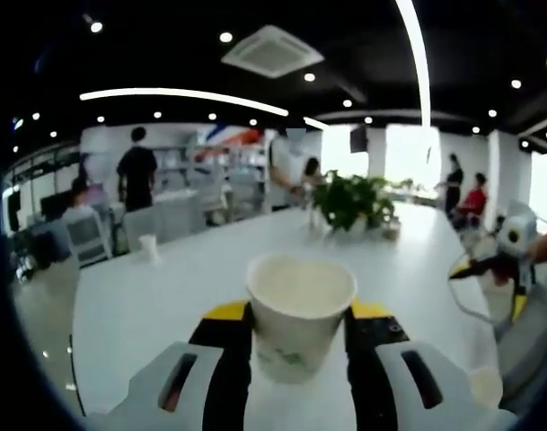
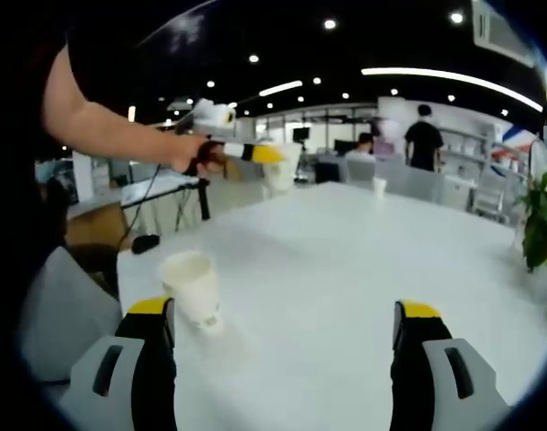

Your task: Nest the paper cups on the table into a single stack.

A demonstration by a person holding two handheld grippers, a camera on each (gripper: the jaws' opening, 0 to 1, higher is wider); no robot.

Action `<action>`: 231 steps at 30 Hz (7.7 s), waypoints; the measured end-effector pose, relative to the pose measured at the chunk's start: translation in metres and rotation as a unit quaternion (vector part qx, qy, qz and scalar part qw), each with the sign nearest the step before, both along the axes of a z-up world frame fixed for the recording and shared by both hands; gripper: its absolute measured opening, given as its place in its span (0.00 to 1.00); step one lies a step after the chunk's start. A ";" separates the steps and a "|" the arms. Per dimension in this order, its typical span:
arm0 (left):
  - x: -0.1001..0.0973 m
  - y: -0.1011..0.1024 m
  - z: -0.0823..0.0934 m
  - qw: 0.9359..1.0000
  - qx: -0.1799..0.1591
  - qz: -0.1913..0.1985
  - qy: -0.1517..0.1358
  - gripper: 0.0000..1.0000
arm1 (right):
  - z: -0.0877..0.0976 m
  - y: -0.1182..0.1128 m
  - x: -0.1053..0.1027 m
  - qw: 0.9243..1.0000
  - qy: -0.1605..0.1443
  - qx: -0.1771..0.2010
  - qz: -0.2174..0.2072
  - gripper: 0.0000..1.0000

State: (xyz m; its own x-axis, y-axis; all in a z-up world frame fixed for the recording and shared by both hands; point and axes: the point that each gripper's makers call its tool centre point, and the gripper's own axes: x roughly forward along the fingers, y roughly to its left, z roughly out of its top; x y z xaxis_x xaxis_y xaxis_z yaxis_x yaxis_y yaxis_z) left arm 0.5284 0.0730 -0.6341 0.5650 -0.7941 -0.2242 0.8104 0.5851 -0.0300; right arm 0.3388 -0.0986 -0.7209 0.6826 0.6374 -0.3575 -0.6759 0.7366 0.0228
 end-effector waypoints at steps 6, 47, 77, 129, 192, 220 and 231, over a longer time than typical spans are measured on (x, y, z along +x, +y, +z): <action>-0.013 -0.003 -0.001 1.000 -0.003 -0.005 0.000 0.38 | 0.003 0.001 -0.004 1.000 -0.005 0.002 0.001 1.00; -0.080 -0.034 0.027 0.999 -0.029 -0.022 -0.025 0.37 | 0.023 -0.006 -0.023 1.000 -0.021 0.000 0.005 1.00; -0.150 -0.040 0.032 0.997 -0.056 -0.059 -0.016 0.36 | 0.022 -0.013 -0.029 1.000 -0.019 0.004 -0.004 1.00; -0.202 -0.051 0.013 0.991 -0.086 -0.107 -0.010 0.37 | 0.010 -0.005 -0.029 1.000 -0.005 0.018 -0.009 1.00; -0.211 -0.052 -0.074 0.995 -0.040 -0.091 0.023 0.37 | 0.003 -0.002 -0.036 1.000 0.009 0.018 -0.008 1.00; -0.212 -0.050 -0.099 0.996 0.002 -0.087 0.033 0.39 | 0.001 -0.001 -0.037 1.000 0.013 0.019 -0.008 1.00; -0.212 -0.050 -0.099 0.995 0.016 -0.087 0.037 0.43 | 0.001 0.002 -0.037 1.000 0.013 0.020 -0.005 1.00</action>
State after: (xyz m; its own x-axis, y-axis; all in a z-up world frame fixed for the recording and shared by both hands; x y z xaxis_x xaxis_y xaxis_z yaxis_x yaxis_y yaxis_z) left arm 0.3162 0.0226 -0.7335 0.4001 -0.8707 -0.2859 0.8962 0.4370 -0.0767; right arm 0.3017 -0.0964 -0.7198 0.6798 0.6445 -0.3500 -0.6674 0.7415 0.0693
